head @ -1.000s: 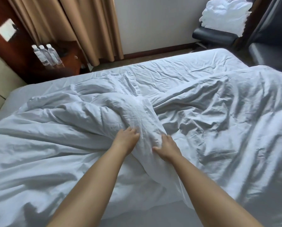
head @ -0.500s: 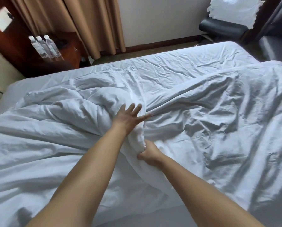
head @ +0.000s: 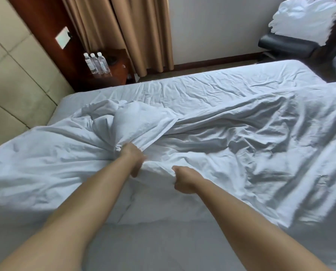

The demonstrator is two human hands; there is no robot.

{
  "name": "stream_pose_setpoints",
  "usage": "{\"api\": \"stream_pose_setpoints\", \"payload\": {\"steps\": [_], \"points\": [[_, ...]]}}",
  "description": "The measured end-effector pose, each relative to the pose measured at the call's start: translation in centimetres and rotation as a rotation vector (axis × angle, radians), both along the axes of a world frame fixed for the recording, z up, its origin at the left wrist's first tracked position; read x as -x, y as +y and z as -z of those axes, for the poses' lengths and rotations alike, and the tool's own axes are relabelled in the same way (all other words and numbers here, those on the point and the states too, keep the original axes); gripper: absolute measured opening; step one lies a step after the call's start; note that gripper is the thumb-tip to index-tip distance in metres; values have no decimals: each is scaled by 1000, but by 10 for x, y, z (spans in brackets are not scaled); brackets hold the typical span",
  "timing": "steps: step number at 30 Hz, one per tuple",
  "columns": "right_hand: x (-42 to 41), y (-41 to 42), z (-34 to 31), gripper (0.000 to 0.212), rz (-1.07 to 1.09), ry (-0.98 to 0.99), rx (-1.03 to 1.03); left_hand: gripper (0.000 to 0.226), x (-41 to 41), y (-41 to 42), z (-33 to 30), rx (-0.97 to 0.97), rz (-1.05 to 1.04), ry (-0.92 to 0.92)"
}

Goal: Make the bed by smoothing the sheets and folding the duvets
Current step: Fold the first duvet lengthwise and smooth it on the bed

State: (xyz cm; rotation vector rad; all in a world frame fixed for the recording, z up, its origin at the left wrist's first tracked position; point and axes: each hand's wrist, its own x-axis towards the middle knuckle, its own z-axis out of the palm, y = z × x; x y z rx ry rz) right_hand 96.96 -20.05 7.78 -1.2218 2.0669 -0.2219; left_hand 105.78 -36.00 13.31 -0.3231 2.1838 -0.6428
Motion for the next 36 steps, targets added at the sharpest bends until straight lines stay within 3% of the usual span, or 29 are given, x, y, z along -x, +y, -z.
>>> {"api": "stream_pose_setpoints", "payload": {"steps": [5,10,12,14,17,20,23,31,36], "points": [[-72,32,-2,18,-169,5,-119,94,-85,35,21,44,-337,-29],[-111,91,33,29,-237,-40,-324,105,-144,93,65,-192,-650,-53],[-122,112,53,47,-216,-66,-394,110,-159,122,88,-263,-646,-36],[-126,125,65,62,-178,-52,-417,98,-163,144,99,-362,-669,-17],[-116,120,66,58,-78,-23,-311,59,-153,148,96,-462,-714,102],[-101,102,58,58,-30,-21,-230,52,-152,129,87,-416,-712,287],[-94,85,48,61,18,-54,-198,42,-154,114,67,-384,-686,319],[-134,35,25,58,118,-123,-50,53,-176,65,42,-309,-634,371],[-163,-4,18,69,233,-146,-18,82,-196,22,30,-345,-598,433]]}}
